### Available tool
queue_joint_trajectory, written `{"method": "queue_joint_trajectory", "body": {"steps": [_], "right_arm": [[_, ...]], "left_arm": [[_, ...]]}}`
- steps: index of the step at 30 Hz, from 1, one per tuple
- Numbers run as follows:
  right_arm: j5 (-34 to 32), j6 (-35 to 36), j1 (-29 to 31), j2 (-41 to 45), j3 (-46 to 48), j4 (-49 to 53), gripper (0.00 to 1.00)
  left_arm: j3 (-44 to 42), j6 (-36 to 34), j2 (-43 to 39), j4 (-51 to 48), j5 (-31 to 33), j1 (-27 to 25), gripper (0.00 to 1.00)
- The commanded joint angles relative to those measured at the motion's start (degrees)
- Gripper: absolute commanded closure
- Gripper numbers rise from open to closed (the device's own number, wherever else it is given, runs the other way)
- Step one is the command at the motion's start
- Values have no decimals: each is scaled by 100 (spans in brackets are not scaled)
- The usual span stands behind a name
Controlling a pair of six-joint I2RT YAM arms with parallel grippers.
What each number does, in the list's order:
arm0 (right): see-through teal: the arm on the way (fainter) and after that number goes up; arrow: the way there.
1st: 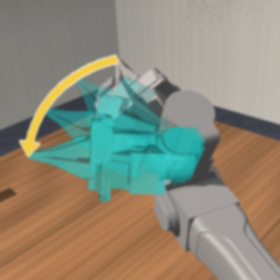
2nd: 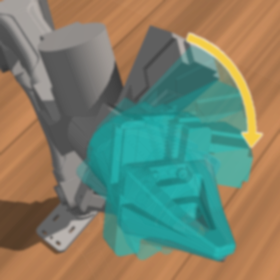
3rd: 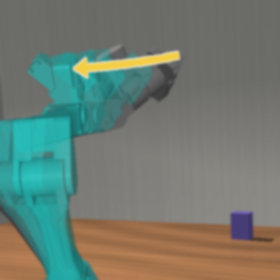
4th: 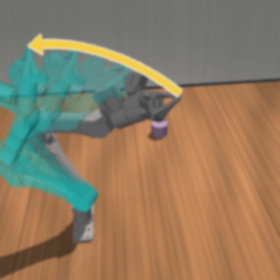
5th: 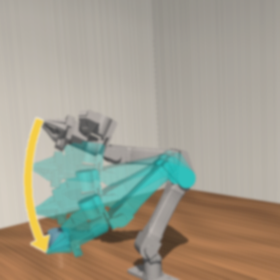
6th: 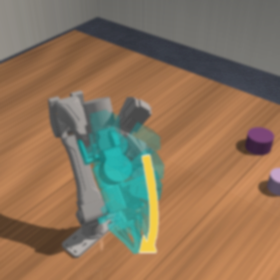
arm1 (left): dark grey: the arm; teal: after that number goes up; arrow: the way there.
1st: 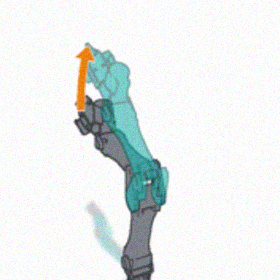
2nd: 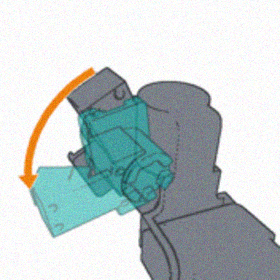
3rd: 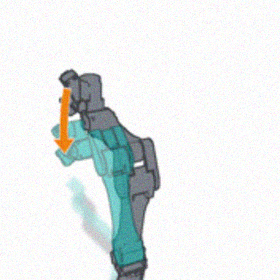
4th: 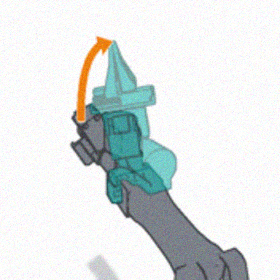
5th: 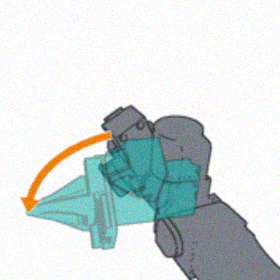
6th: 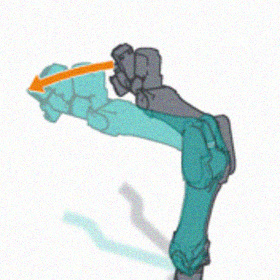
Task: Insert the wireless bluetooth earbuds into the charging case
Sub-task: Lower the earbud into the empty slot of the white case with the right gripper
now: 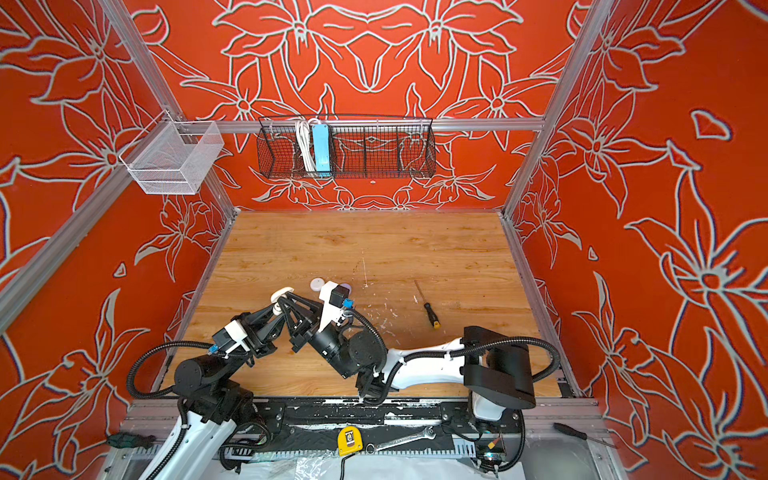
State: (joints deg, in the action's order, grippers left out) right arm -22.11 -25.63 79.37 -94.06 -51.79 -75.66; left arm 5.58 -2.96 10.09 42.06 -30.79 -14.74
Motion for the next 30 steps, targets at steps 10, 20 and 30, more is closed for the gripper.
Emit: {"method": "queue_joint_trajectory", "body": {"steps": [10, 20, 30], "right_arm": [[14, -83, 74, -284, -200, -274, 91], [-373, -114, 162, -383, 25, -286, 91], [-763, -32, 201, -271, 143, 33, 72]], "left_arm": [[139, 101, -16, 188, 169, -37, 100], [153, 120, -119, 131, 248, -37, 100], [153, 156, -174, 135, 257, -37, 100]]}}
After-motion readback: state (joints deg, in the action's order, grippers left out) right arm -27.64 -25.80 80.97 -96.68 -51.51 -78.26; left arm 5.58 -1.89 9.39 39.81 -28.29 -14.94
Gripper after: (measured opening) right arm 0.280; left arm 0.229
